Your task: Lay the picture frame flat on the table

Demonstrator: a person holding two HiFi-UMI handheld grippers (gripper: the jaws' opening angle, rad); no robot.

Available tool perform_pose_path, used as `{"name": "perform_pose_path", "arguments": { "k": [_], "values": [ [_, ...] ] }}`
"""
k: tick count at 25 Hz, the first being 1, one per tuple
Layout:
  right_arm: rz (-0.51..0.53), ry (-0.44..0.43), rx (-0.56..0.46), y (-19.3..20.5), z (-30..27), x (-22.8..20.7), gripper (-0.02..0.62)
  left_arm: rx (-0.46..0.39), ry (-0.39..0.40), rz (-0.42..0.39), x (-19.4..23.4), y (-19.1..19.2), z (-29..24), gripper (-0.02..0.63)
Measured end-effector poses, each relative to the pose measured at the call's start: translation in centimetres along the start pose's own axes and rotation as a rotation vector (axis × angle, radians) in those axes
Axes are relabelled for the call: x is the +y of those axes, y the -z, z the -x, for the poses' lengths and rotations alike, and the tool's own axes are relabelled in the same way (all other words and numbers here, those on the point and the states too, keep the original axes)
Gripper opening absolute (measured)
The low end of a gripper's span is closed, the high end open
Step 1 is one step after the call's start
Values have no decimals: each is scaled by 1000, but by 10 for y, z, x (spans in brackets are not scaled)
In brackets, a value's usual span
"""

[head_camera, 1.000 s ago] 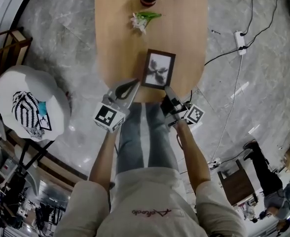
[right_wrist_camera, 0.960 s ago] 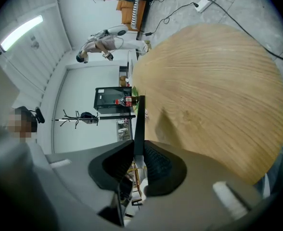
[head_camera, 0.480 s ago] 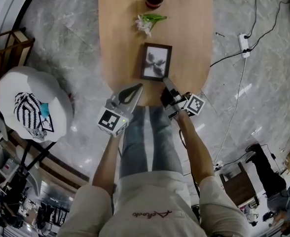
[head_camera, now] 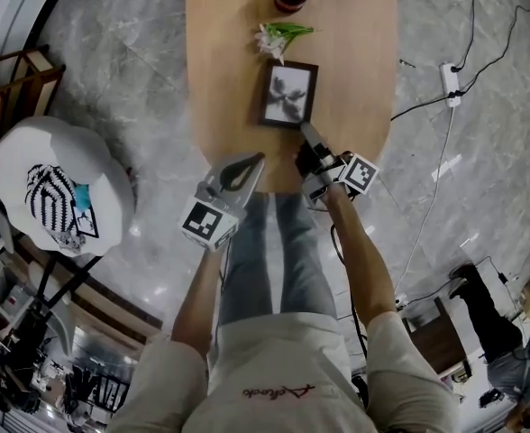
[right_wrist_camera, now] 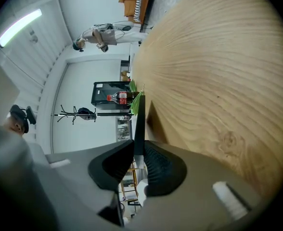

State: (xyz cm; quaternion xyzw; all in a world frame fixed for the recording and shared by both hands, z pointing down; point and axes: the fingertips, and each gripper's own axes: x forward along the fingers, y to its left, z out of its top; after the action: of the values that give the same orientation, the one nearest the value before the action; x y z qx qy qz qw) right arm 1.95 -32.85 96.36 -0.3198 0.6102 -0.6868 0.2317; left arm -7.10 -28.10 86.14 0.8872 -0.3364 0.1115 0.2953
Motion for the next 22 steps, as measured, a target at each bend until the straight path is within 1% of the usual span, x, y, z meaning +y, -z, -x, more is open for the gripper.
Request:
{"name": "perform_pose_path", "arguments": {
  "k": [5, 10, 12, 14, 15, 17, 19, 20, 22],
  "values": [
    [-18, 0, -25, -1, -6, -5, 75, -9, -3, 1, 2, 2, 4, -2],
    [-28, 11, -24, 3, -8, -5, 77, -12, -6, 3, 5, -1, 8, -2],
    [-15, 19, -18, 3, -9, -7, 89, -14, -6, 4, 7, 0, 9, -2],
    [3, 28, -5, 5, -11, -10, 131, -15, -7, 5, 10, 1, 10, -2],
    [14, 36, 3, 5, -12, -10, 148, -15, -7, 7, 10, 1, 11, -2],
    [55, 57, 24, 6, -13, -10, 151, -14, -7, 9, 10, 2, 11, -2],
    [129, 87, 56, 7, -15, -8, 159, -14, -7, 11, 9, 3, 9, -2],
    [172, 113, 73, 8, -16, -8, 161, -15, -6, 12, 8, 4, 8, -2],
    [244, 196, 102, 9, -14, -15, 161, -14, -4, 14, 7, 5, 6, -2]
  ]
}}
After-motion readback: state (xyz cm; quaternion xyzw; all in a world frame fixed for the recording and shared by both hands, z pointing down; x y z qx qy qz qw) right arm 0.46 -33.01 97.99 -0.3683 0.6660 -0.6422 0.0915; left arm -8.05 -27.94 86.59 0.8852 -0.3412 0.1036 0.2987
